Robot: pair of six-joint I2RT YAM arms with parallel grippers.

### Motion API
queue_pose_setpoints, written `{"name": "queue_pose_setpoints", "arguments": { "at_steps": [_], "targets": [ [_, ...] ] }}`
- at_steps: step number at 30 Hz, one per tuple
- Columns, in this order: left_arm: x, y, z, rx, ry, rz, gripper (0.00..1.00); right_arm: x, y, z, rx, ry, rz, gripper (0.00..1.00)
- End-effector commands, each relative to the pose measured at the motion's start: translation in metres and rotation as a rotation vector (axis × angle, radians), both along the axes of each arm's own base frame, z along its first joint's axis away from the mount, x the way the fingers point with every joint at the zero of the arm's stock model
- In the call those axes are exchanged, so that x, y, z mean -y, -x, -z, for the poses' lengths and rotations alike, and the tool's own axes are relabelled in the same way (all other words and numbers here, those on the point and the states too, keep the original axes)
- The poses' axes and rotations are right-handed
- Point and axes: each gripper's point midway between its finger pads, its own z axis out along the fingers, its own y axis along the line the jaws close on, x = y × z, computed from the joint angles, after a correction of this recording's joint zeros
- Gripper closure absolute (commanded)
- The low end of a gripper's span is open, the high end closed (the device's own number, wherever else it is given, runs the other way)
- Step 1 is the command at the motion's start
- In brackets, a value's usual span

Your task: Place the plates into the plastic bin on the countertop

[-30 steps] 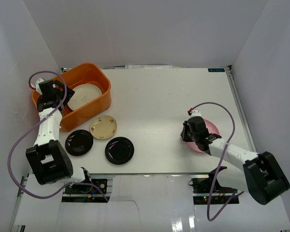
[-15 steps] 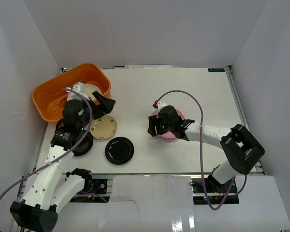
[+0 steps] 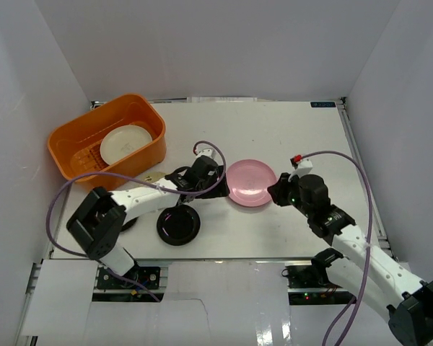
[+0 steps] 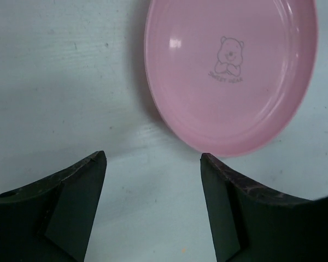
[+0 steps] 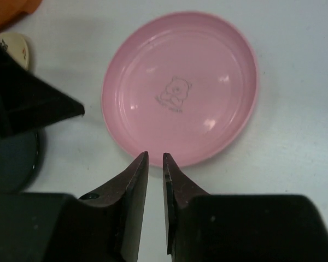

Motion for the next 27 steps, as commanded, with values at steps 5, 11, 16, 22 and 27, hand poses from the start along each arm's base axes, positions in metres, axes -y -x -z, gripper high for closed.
{"name": "queue_pose_setpoints", "arguments": {
  "at_steps": [5, 11, 16, 22, 27],
  "targets": [
    [0.026, -0.057, 0.009, 0.094, -0.043, -0.080, 0.28, 0.010, 0.040, 0.032, -0.088, -0.036, -0.034, 0.76],
    [0.028, -0.078, 0.033, 0.101, -0.132, -0.114, 0.60, 0.004, 0.044, 0.030, -0.093, -0.049, -0.073, 0.74],
    [0.025, -0.089, 0.005, 0.151, -0.091, -0.148, 1.00, -0.002, 0.047, 0.020, -0.077, -0.054, -0.124, 0.68],
    [-0.017, -0.117, -0.107, 0.322, 0.071, -0.239, 1.00, -0.024, 0.063, -0.014, 0.022, -0.142, -0.293, 0.56],
    [-0.130, -0.140, -0.206, 0.435, 0.192, -0.395, 1.00, -0.032, 0.071, -0.024, 0.028, -0.149, -0.369, 0.53]
  ]
}}
